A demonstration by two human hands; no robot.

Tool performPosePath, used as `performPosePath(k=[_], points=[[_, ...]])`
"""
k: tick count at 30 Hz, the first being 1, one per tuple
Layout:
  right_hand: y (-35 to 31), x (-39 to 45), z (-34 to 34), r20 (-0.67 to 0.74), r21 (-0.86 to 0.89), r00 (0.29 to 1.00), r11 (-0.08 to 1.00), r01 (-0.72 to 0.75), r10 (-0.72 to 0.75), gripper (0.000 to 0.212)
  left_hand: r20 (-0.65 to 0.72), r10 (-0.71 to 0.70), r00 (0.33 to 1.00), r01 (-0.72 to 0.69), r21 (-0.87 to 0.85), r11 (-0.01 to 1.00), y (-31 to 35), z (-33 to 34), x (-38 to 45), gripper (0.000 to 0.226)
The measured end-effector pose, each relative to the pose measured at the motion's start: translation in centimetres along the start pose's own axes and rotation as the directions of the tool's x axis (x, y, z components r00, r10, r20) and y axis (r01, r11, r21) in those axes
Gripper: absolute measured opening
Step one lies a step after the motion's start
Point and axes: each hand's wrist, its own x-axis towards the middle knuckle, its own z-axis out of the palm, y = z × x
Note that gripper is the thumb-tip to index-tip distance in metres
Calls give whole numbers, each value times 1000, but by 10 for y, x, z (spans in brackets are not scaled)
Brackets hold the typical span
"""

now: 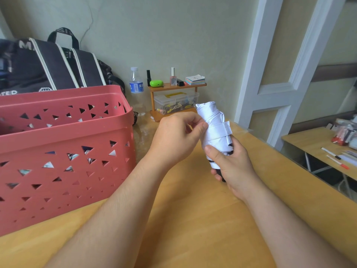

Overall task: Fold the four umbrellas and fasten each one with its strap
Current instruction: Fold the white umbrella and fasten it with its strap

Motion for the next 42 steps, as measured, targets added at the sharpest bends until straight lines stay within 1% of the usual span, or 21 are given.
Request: performPosePath(k=[3,7,9,11,14,17,19,21,23,25,27,29,31,32,34,37,39,42], points=[[-1,0,0,1,10,999,999,-47,47,17,64,-6,998,10,-58,998,-2,-1,0,16],[-5,0,-2,88,47,991,993,-104,100,13,125,2,992,16,-142,990,-10,-7,2,18],[-5,0,-4,132,57,983,989,-137,128,7,144,-7,990,33,-184,982,-13,-9,1,18],[-6,0,-5,173,76,973,983,-166,151,10,156,-15,988,46,-200,979,-14,-8,1,18],[-6,0,-6,211,98,961,974,-203,179,23,135,-10,991,38,-205,978,-10,-5,1,16],[-8,0,-7,249,152,952,963,-222,180,24,39,-25,999,32,-199,979,-8,-3,4,8],[-10,-1,-8,303,211,937,947,-241,171,24,58,-118,991,130,-316,940,-7,-1,3,5],[-10,-1,-8,369,266,912,920,-290,180,24,128,-202,971,238,-449,861,-6,1,2,13],[-9,-1,-9,438,313,878,882,-351,194,25,190,-222,956,291,-539,790,-5,2,1,18],[-8,0,-10,487,361,851,843,-399,195,29,226,-200,953,298,-601,741,-1,-1,1,15],[-9,0,-11,464,391,864,829,-399,197,36,214,-179,960,275,-633,724,2,-4,1,14],[-8,2,-8,373,374,899,851,-370,227,38,170,-172,970,241,-647,723,5,-5,1,21],[-7,3,-5,275,328,928,882,-338,253,41,126,-180,976,219,-636,740,7,-5,1,24],[-5,3,-4,238,287,940,907,-308,244,40,114,-181,977,212,-626,750,6,-4,1,24],[-4,1,-2,188,190,961,953,-237,202,31,97,-186,978,207,-595,776,2,-1,1,24],[-4,-3,0,151,117,978,980,-161,143,27,77,-195,978,204,-564,800,-2,3,1,22],[-4,-4,0,144,108,984,986,-123,107,24,64,-194,979,196,-563,803,-2,4,2,21],[-2,-3,1,126,98,989,991,-88,76,26,70,-184,980,191,-567,801,0,1,2,19]])
